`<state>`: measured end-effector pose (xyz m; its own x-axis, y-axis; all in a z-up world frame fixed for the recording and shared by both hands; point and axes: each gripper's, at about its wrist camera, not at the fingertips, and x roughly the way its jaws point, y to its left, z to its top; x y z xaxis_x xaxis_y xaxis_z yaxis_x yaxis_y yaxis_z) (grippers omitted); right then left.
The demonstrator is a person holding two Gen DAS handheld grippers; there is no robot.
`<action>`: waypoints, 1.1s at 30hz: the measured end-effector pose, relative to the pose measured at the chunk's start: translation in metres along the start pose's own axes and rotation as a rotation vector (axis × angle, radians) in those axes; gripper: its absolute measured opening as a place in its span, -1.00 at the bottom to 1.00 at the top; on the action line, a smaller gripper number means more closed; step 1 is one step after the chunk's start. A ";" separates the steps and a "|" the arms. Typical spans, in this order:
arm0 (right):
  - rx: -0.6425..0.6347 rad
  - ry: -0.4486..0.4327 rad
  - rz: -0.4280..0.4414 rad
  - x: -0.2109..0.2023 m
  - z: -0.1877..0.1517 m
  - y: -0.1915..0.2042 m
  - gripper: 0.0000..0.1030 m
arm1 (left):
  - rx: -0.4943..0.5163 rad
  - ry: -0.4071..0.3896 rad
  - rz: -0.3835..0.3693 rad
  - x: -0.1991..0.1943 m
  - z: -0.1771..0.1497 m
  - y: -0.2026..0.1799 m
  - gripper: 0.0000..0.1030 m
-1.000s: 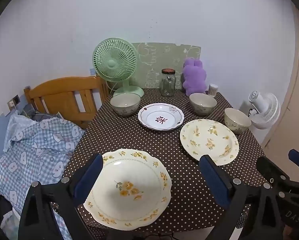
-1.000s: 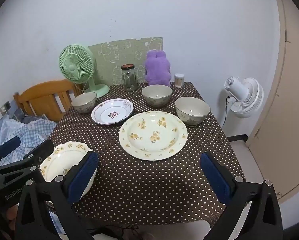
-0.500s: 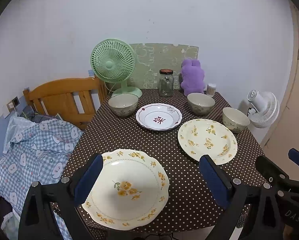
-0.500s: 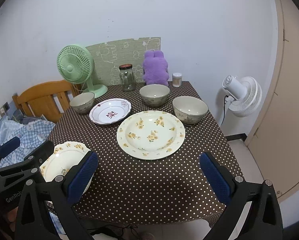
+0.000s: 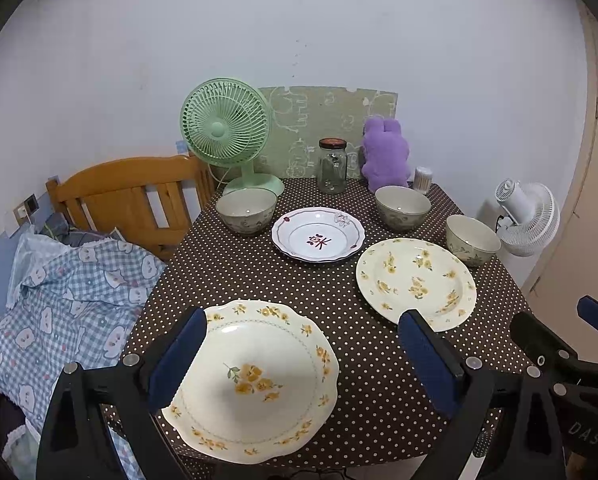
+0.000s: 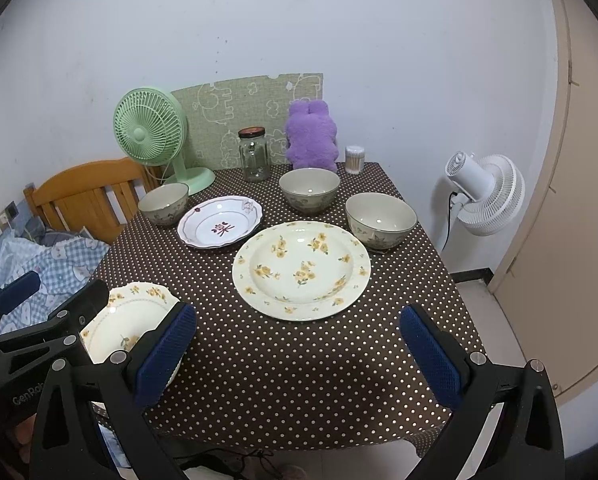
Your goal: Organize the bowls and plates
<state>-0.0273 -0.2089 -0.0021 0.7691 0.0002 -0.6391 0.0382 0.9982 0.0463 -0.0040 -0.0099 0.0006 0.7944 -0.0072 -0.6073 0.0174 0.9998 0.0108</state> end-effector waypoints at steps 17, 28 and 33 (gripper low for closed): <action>-0.013 -0.004 0.011 0.006 0.000 0.003 0.99 | 0.001 -0.001 0.010 0.003 0.000 0.000 0.85; -0.011 -0.012 0.009 0.005 -0.002 0.004 0.99 | 0.001 -0.006 0.005 0.003 0.000 0.000 0.85; -0.008 -0.011 0.008 0.005 -0.002 0.004 0.99 | 0.008 -0.014 0.010 0.001 -0.001 -0.001 0.85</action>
<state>-0.0248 -0.2048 -0.0061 0.7765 0.0073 -0.6300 0.0271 0.9986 0.0450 -0.0040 -0.0109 -0.0004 0.8031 0.0028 -0.5958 0.0140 0.9996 0.0237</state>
